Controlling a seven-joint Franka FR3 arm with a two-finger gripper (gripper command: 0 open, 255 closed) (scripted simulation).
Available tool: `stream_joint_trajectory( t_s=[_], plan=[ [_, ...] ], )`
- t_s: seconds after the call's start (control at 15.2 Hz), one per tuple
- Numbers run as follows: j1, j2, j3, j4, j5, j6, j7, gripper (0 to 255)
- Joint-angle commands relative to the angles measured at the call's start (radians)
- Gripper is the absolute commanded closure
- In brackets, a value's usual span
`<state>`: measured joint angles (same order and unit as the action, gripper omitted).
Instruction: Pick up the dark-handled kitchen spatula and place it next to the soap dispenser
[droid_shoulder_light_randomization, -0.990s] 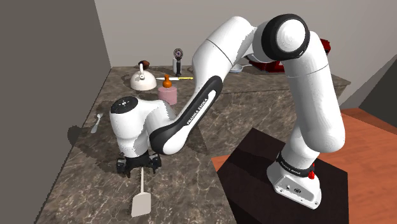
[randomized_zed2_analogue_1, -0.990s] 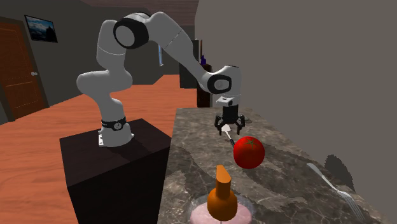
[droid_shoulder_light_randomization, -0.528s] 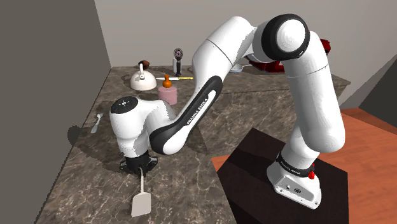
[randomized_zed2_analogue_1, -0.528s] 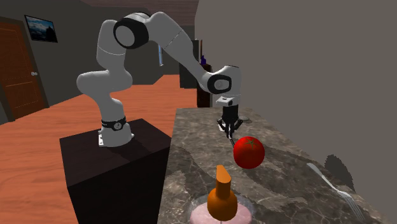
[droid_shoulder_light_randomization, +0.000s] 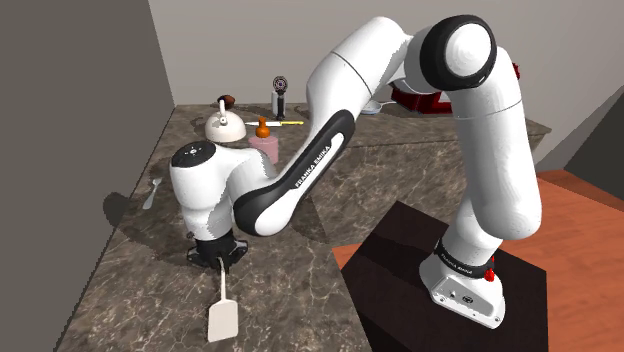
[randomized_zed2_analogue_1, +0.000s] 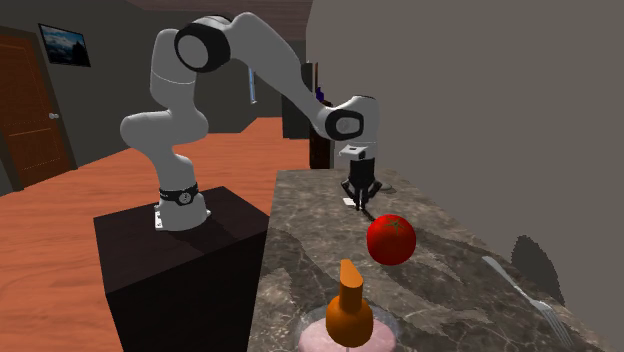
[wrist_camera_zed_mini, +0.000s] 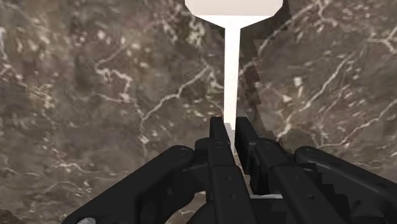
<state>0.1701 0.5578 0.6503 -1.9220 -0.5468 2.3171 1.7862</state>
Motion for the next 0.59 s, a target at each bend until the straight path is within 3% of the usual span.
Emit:
stream_joint_trajectory(
  t_s=[0.0,0.53],
  plan=[
    [-0.007,-0.016,0.012,0.006,0.016,-0.020,-0.011,255],
    [-0.039,-0.086,0.056,0.019,0.079,-0.089,-0.053,255]
  ],
)
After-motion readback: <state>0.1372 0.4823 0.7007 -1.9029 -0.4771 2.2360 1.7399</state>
